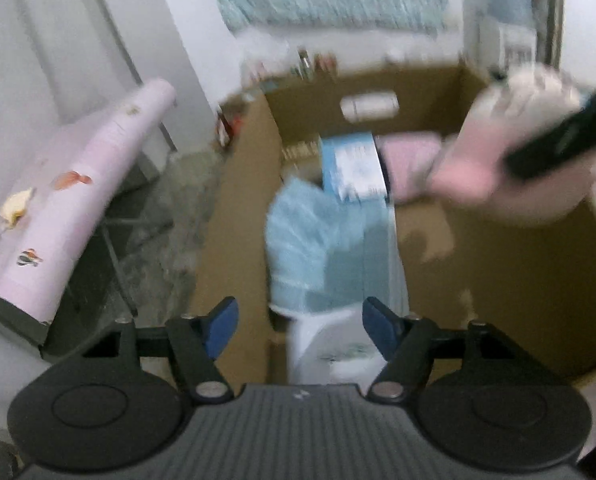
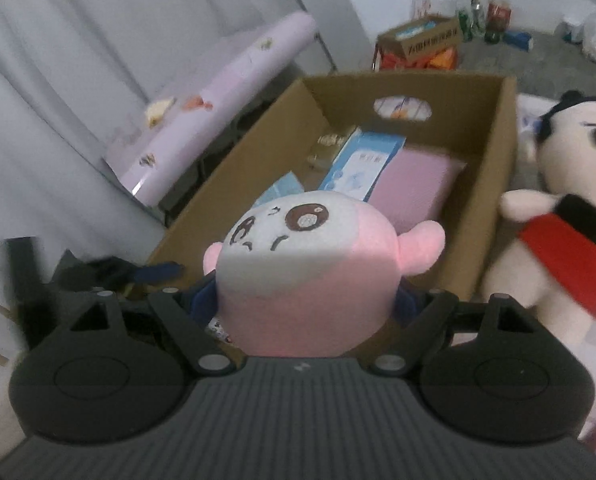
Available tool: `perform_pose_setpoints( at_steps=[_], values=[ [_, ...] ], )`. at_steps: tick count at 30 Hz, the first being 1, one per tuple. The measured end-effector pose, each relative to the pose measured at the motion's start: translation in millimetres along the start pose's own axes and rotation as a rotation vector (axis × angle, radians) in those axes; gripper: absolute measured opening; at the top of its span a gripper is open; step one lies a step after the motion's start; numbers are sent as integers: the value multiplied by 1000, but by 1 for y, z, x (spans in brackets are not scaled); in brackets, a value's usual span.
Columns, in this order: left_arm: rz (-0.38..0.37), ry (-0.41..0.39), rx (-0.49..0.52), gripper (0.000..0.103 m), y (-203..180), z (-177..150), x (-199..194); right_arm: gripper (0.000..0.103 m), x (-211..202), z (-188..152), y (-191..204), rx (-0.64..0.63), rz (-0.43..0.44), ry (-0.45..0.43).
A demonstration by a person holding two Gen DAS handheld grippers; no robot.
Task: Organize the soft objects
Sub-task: 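Carry the yogurt cup and pink plush over the box and release them, then withdraw both open tools from the box back toward the bed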
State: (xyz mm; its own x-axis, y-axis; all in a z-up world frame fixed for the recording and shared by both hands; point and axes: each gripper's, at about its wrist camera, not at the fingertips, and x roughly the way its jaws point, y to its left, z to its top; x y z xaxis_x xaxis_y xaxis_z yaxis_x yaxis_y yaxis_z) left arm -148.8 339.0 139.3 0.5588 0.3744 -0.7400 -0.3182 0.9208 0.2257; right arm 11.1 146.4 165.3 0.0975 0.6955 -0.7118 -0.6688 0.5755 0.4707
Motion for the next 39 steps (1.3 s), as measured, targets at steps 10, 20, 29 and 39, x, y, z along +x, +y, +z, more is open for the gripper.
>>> perform_pose_setpoints(
  at_steps=[10,20,29,39],
  values=[
    [-25,-128,-134,72,27,-28,-63,84,115,41,45,18,-57,122],
    [-45,-86,-190,72,33,-52,-71,93,186,26,47,-28,-193,272],
    [-104,-178,-144,72,2,-28,-83,93,109,38,33,-47,-114,172],
    [-171,-272,-9,72,-57,7,-113,97,-17,29,-23,1,-45,-32]
  ],
)
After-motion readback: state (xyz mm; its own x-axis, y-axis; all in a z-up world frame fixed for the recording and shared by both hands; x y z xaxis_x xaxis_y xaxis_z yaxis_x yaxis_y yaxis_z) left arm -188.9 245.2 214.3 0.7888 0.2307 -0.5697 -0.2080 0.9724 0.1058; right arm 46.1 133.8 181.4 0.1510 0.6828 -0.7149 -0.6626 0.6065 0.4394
